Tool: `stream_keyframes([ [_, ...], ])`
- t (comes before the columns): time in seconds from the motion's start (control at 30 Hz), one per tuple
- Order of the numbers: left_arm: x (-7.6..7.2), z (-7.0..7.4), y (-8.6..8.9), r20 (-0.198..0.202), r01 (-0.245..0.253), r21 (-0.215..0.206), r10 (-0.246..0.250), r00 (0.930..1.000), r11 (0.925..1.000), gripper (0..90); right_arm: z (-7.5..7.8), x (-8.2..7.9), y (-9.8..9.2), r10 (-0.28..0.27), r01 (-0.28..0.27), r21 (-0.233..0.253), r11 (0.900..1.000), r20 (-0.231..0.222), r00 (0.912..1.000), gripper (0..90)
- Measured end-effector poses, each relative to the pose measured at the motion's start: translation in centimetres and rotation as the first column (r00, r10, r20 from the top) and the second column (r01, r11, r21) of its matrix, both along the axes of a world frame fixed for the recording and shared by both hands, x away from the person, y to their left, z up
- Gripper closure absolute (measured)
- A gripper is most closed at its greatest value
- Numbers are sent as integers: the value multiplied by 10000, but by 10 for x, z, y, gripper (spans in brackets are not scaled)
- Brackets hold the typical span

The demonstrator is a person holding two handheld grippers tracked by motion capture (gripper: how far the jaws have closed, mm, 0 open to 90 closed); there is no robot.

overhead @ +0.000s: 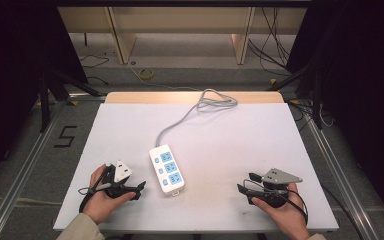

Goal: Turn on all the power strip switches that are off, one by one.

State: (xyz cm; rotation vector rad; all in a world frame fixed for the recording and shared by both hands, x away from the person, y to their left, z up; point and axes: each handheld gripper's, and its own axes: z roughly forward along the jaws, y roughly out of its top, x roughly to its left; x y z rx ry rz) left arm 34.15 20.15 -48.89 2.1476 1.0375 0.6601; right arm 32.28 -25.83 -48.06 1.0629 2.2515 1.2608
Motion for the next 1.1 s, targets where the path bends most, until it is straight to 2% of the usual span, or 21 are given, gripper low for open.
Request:
stream_keyframes([
  [0.2,-1,2,-2,63,12,-56,-12,10000,10000,210,0,-1,0,-44,44,-7,10000,-2,10000,384],
  [0.23,-2,3,-1,68,-19,-92,19,10000,10000,275,1,-1,0,-52,52,-5,10000,12,10000,384],
  [0.27,-2,4,-1,57,-64,-126,64,10000,9999,275,1,-1,0,-52,52,-5,10000,12,10000,384],
  [0.43,-1,9,1,162,-392,-264,397,9991,9989,634,0,0,0,-67,67,13,10000,15,10000,384],
  [0.47,-1,10,1,163,-398,-289,403,9991,9988,634,0,0,0,-67,67,13,10000,15,10000,384],
  [0.5,0,11,0,104,-328,-254,331,9994,9991,747,0,0,0,-84,84,41,10000,-1,10000,384],
  [0.6,-1,11,-3,52,-210,-84,210,9998,9997,870,0,0,0,-86,86,53,9999,-21,10000,384],
  [0.67,-1,12,-5,75,-174,112,173,9998,9998,893,0,0,0,-71,71,55,10000,6,10000,384],
  [0.77,-2,14,-7,50,-214,101,214,9998,9997,895,0,0,0,-76,76,70,9999,0,10000,384],
  [0.87,0,16,-10,139,-275,-196,278,9995,9994,896,0,0,1,-85,85,113,9999,-11,10000,384],
  [1.1,10,21,-20,4,-153,-249,153,9999,9996,896,0,-1,1,-109,109,107,9999,-41,9999,384],
])
